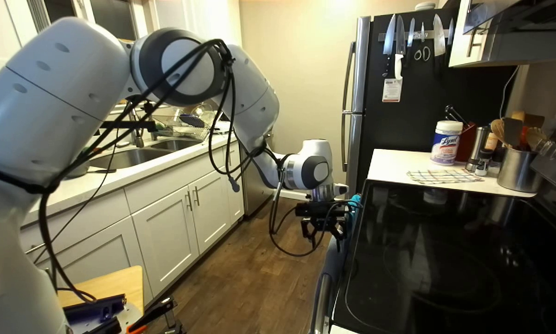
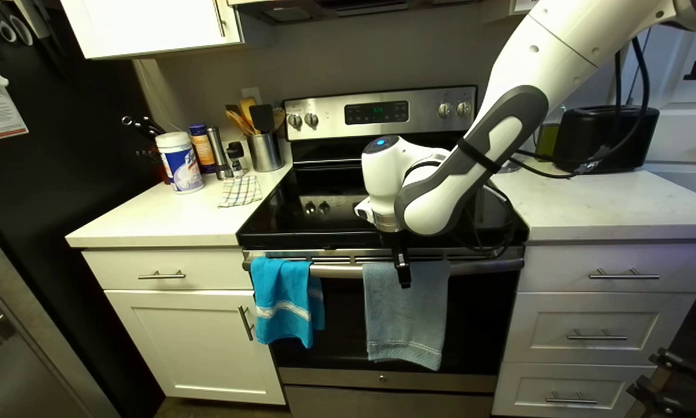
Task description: Put the light blue towel on the stove
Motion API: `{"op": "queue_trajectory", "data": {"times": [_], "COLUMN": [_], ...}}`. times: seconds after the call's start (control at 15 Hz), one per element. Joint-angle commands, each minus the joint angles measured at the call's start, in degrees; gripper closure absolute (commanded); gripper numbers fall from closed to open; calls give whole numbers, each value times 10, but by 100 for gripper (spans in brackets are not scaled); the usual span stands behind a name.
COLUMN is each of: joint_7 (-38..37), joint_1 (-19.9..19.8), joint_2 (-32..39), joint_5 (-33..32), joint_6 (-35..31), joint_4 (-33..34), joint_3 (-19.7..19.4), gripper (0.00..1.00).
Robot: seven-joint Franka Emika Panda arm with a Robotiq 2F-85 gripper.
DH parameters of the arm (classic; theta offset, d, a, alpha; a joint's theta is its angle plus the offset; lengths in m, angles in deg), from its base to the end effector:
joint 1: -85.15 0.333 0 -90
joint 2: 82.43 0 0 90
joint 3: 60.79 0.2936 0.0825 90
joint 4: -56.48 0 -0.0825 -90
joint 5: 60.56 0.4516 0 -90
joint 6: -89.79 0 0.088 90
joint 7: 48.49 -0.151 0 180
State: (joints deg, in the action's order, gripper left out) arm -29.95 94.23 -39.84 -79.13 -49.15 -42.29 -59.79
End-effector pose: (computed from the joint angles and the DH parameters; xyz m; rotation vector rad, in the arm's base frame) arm 0.6799 0.1106 0.0385 2.7466 1.0728 -0.0813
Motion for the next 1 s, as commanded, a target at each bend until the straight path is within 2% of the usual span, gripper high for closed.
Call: {"op": "queue_trajectory", "data": {"times": [0.0,0.47,0.67,0.8,0.93], "joint_7": [-11,-17,-19,-19,-16], "joint_1": [-4,-4,-3,-3,-6], "joint_2": [2,-8,-14,-20,-21], "joint_5": [-10,-12,-13,-12,-8], "joint_6": [3,-18,-22,-25,-31], "joint_4": [5,-2,-5,-8,-7], "joint_3": [1,-6,-5,-2,1], "gripper": [51,95,94,100,100]}}
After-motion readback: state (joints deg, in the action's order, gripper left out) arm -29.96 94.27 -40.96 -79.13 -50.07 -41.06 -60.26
